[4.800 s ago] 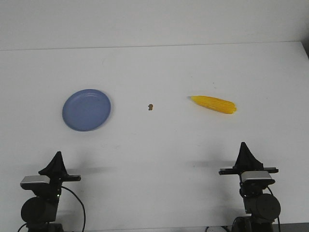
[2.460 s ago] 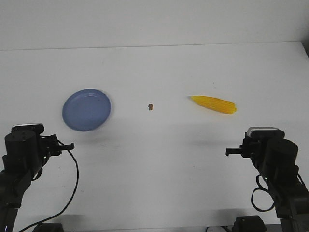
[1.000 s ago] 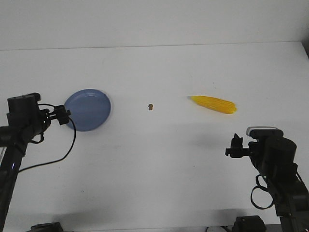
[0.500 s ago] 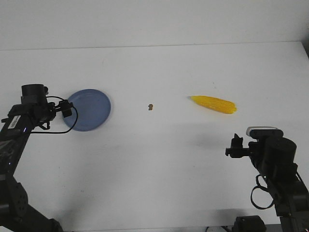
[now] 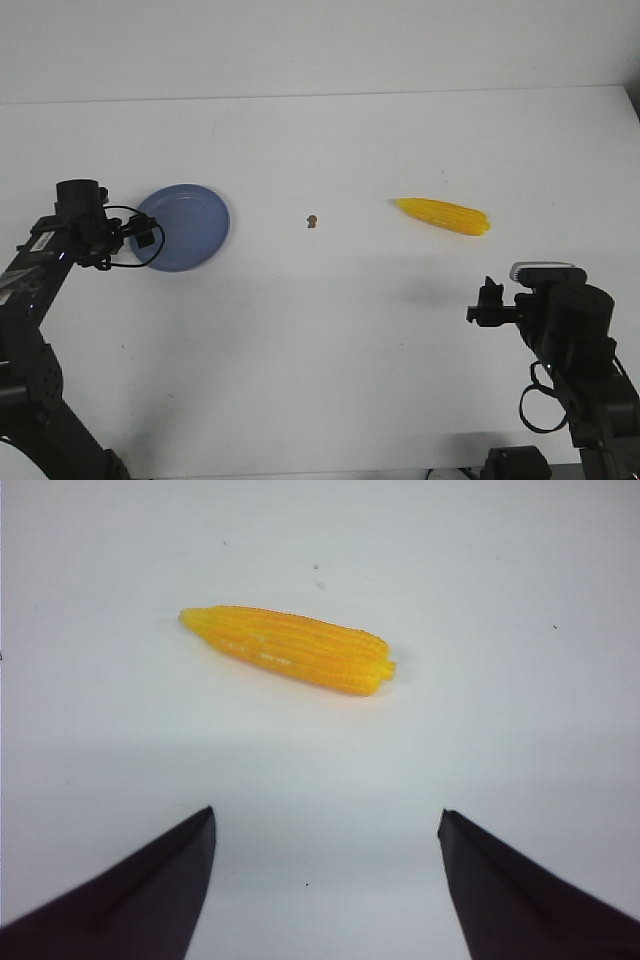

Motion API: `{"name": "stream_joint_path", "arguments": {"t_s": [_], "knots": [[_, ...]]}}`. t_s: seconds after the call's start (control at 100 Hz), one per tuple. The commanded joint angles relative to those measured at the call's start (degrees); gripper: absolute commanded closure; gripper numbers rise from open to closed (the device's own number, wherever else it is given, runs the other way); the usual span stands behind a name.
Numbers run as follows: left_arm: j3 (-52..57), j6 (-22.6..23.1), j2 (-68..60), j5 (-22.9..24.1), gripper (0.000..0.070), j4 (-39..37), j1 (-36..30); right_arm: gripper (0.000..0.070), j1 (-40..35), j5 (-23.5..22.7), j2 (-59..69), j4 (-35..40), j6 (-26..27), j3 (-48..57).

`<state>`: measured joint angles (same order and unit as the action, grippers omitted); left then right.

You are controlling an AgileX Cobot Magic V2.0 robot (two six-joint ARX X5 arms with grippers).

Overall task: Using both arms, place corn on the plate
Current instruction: 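Close the left gripper on the blue plate's rim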

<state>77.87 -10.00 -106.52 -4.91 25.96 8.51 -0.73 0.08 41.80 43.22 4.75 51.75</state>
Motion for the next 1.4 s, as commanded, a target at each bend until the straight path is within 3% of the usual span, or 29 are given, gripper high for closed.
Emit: {"name": "stream_joint_path", "arguments": {"t_s": [0.0,0.2,0.42,0.55,1.04,1.39], "knots": [[1.3,-0.2,-1.8,-0.7,0.0236,-0.2,0.2,0.0227,0.0,-0.1,0.3,-0.3,0.4,0.9],[1.3,-0.2,-1.9,-1.0,0.0260,-0.2,0.2,0.0227,0.0,-0.1,0.3,-0.3,0.4,0.9],[1.3,0.2,-1.9,-1.2,0.0700,1.0,0.2,0.0227,0.0,-0.1,0.3,-0.3,0.4,0.9],[1.3,0.2,-1.9,-2.4,0.0695,1.0,0.2,0.0227,0.0,-0.1,0.3,-0.3,0.4,0.9],[1.3,-0.6,7.5,-17.8,0.0696,3.8,0.2,0.0227,0.0,-0.1,0.3,-0.3,0.4,0.9],[1.3,0.0,15.5,-22.8,0.0696,8.3,-1.7,0.0227,0.0,-0.1,0.3,-0.3,0.5,0.9]]}}
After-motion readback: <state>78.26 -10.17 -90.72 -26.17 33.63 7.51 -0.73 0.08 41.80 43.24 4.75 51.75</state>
